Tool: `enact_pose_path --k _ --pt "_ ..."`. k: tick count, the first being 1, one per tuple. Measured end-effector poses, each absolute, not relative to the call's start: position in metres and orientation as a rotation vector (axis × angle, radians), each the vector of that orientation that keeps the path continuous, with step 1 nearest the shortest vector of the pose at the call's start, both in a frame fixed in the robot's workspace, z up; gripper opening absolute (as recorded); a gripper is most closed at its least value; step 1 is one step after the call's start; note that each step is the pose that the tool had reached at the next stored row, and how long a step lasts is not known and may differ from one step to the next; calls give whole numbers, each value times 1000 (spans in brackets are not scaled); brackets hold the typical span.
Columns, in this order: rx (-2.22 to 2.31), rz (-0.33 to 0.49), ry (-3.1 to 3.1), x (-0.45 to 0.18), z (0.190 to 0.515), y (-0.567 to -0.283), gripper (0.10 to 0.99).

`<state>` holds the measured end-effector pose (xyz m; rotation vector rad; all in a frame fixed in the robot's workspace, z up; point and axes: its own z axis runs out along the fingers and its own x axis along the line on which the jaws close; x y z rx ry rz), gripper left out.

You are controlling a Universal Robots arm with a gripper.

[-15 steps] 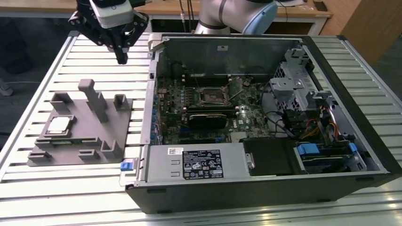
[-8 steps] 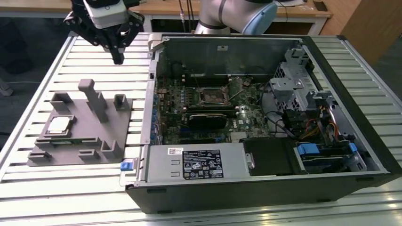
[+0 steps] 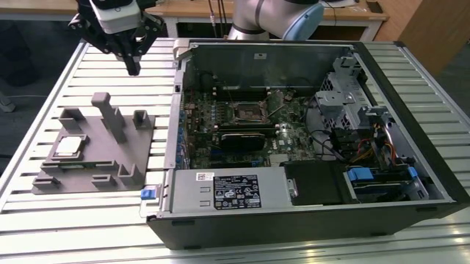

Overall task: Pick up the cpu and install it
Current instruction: 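Reach for the cpu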

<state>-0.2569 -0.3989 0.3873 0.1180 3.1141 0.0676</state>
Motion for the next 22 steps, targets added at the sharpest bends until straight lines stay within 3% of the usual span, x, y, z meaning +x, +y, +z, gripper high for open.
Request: enact_pose_path --k 22 --pt "118 68 3114 -281 386 -399 106"
